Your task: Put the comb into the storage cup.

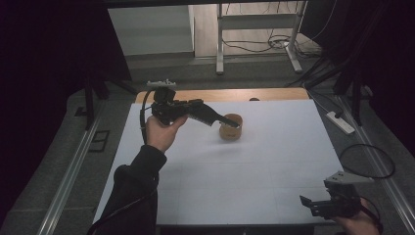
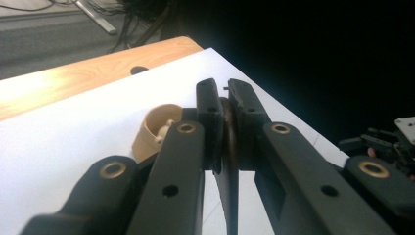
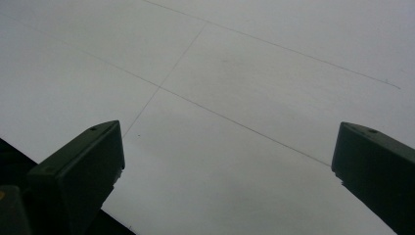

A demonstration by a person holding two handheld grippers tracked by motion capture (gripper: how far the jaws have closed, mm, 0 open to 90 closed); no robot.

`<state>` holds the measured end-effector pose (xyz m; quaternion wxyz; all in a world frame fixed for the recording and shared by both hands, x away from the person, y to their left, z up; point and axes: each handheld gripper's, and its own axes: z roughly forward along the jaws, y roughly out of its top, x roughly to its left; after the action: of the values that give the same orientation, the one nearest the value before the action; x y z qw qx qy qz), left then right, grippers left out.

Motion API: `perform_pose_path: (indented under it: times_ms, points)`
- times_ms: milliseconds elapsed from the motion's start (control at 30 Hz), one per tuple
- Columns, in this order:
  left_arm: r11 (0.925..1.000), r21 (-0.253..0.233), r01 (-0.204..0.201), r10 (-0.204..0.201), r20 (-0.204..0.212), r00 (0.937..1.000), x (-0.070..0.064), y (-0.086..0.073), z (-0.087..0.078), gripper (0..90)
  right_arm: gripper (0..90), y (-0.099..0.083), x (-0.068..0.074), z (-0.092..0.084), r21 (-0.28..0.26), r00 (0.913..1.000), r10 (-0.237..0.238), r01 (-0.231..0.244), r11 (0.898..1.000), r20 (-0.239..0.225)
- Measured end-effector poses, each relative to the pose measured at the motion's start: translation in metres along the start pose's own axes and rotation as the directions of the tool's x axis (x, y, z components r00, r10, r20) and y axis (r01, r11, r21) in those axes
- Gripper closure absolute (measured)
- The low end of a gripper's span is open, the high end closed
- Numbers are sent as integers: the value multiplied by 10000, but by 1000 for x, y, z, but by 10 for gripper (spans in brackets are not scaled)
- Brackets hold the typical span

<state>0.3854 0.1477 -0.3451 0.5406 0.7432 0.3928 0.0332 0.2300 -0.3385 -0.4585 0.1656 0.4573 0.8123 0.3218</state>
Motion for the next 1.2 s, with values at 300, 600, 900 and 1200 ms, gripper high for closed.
perform_pose_path:
  times_ms: [300, 600, 900, 1200]
  points:
    - [10000, -27, -90, 90, -260, 9996, 2, 10, 1, 836, 0, -4, -1, -7, -51, 9997, 182, -181, 9998, 148]
    - [9999, 15, -148, 149, -547, 9984, 5, 18, 8, 836, 0, -7, -1, -11, -199, 9995, 184, -180, 9996, 248]
    - [9995, 229, -203, 222, -850, 9961, 9, 25, 18, 836, 0, -7, -1, -12, -249, 9993, 250, -244, 9994, 263]
    - [9987, 500, -118, 165, -939, 9954, 14, 32, 28, 836, 0, -8, -2, -13, -299, 9993, 293, -287, 9991, 221]
